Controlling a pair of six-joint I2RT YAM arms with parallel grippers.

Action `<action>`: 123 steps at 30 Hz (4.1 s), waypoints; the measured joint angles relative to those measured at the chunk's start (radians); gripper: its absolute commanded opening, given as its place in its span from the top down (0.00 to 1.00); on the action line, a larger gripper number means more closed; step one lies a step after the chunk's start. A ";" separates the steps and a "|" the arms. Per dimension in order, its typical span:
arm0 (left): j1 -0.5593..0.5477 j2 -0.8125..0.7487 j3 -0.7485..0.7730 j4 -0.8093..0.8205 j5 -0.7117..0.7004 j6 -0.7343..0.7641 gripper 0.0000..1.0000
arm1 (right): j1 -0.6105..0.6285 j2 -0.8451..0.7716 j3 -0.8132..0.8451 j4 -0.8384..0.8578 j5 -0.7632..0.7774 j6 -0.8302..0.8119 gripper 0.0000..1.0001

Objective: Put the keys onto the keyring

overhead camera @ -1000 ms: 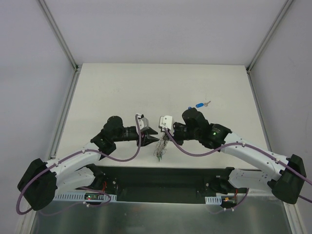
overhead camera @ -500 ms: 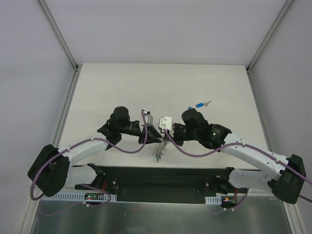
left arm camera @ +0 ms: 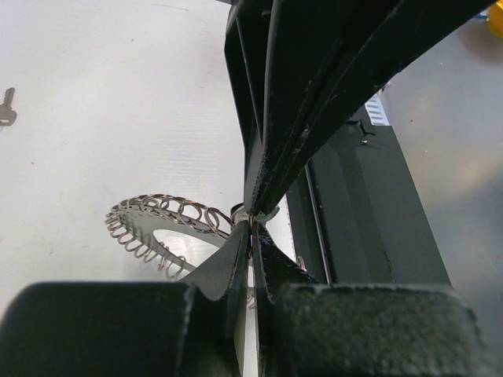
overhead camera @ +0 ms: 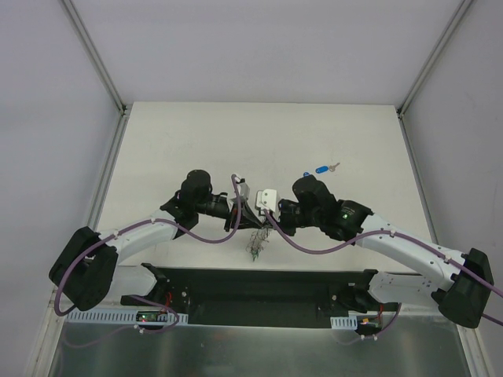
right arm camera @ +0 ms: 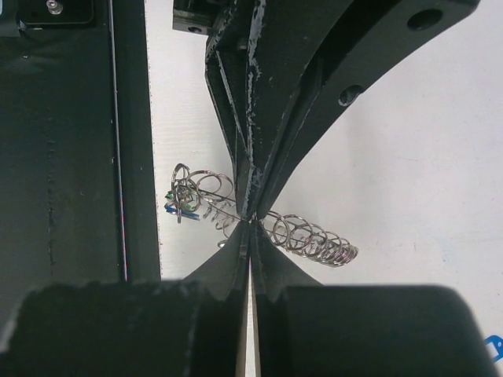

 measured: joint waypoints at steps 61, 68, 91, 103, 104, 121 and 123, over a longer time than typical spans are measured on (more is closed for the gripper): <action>-0.049 -0.151 -0.360 0.668 -0.451 -0.341 1.00 | 0.077 -0.164 -0.272 0.356 0.336 0.255 0.53; -0.063 -0.151 -0.360 0.659 -0.436 -0.340 1.00 | 0.008 -0.150 -0.226 0.341 0.233 0.246 0.52; -0.095 -0.193 -0.360 0.631 -0.451 -0.304 1.00 | -0.017 -0.060 -0.150 0.241 0.049 0.212 0.85; -0.121 -0.196 -0.360 0.639 -0.532 -0.285 1.00 | -0.010 -0.059 -0.146 0.228 0.058 0.197 0.99; -0.128 -0.192 -0.360 0.645 -0.543 -0.285 1.00 | -0.006 -0.059 -0.146 0.228 0.067 0.197 0.99; -0.212 -0.068 -0.378 0.748 -0.739 -0.262 0.89 | 0.090 -0.046 -0.146 0.198 0.319 0.147 0.99; -0.212 -0.071 -0.389 0.752 -0.747 -0.259 0.82 | 0.093 -0.047 -0.144 0.185 0.330 0.135 0.99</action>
